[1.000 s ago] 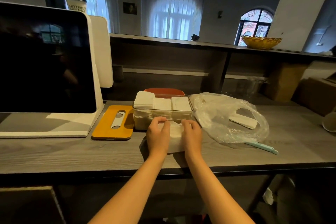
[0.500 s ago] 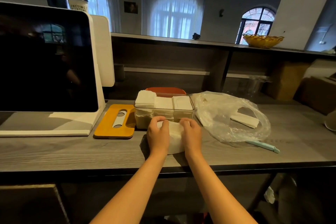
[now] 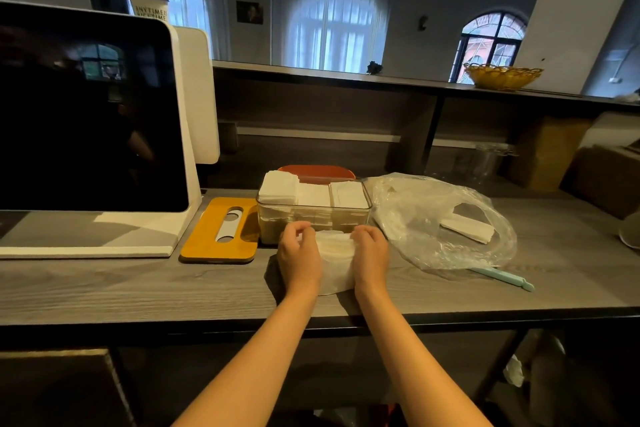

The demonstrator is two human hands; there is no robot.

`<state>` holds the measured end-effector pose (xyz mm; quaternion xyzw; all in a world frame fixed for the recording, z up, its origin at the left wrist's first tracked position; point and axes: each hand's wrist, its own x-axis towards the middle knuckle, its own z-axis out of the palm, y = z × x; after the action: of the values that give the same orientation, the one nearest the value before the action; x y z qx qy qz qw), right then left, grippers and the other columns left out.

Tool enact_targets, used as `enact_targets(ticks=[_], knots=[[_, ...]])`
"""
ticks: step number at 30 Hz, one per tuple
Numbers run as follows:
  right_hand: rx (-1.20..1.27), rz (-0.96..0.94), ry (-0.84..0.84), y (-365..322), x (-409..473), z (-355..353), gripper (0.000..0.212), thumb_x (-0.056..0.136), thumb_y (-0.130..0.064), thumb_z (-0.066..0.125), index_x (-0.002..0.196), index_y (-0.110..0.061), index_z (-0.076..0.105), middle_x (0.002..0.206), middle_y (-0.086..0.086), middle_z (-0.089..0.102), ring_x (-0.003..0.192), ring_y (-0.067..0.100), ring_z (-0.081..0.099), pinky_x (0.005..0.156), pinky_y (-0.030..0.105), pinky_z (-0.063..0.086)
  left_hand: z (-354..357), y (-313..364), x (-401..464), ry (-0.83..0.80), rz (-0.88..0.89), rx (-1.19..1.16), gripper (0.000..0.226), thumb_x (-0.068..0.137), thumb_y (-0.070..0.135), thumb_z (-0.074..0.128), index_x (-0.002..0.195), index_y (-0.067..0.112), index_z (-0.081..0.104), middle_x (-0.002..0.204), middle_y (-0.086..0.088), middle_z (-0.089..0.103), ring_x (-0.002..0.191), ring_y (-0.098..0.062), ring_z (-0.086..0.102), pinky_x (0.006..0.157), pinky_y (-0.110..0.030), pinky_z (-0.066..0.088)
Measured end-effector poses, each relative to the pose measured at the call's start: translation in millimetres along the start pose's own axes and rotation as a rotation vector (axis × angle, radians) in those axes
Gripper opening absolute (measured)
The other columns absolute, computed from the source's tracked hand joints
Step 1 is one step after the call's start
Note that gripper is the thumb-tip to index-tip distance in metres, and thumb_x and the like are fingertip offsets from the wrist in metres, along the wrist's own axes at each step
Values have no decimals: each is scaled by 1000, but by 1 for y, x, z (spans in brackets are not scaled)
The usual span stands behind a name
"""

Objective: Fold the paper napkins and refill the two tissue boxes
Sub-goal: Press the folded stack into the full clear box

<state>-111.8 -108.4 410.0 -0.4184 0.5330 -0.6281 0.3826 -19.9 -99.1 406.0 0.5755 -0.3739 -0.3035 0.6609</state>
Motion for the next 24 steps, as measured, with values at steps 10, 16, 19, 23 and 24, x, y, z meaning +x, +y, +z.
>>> enact_targets(ticks=[10, 16, 19, 23, 24], knots=[[-149, -35, -61, 1, -1, 2, 19, 97, -19, 55, 82, -8, 60, 77, 2, 58, 69, 11, 52, 55, 15, 40, -3, 5, -5, -112, 108, 99, 23, 103, 22, 47, 94, 19, 68, 87, 6, 65, 86, -9, 60, 66, -25, 46], [-139, -20, 55, 3, 0, 1, 23, 100, -21, 50, 86, -18, 68, 87, 4, 68, 85, 21, 64, 71, 35, 49, -33, 5, 6, -529, 541, 479, 34, 102, 29, 56, 134, 22, 60, 132, 10, 57, 121, -4, 50, 101, -27, 43], [-108, 13, 43, 0, -1, 2, 39, 102, -26, 44, 72, -12, 65, 73, 7, 64, 73, 21, 60, 66, 37, 44, -49, 7, 12, -795, 579, 683, 73, 91, 40, 69, 154, 30, 33, 146, 21, 32, 130, 6, 28, 109, -20, 29], [-123, 24, -94, -3, -3, 1, 41, 103, -31, 39, 75, -10, 61, 75, 8, 65, 77, 26, 63, 71, 41, 48, -58, 6, 24, -830, 515, 698, 82, 90, 33, 72, 156, 35, 24, 157, 14, 30, 140, -3, 30, 111, -22, 29], [-136, 27, -138, -5, -5, 0, 42, 103, -33, 39, 77, -11, 63, 78, 7, 67, 80, 24, 64, 76, 42, 49, -59, 7, 27, -786, 466, 648, 77, 91, 30, 72, 155, 34, 29, 152, 15, 35, 137, -3, 34, 108, -22, 31]])
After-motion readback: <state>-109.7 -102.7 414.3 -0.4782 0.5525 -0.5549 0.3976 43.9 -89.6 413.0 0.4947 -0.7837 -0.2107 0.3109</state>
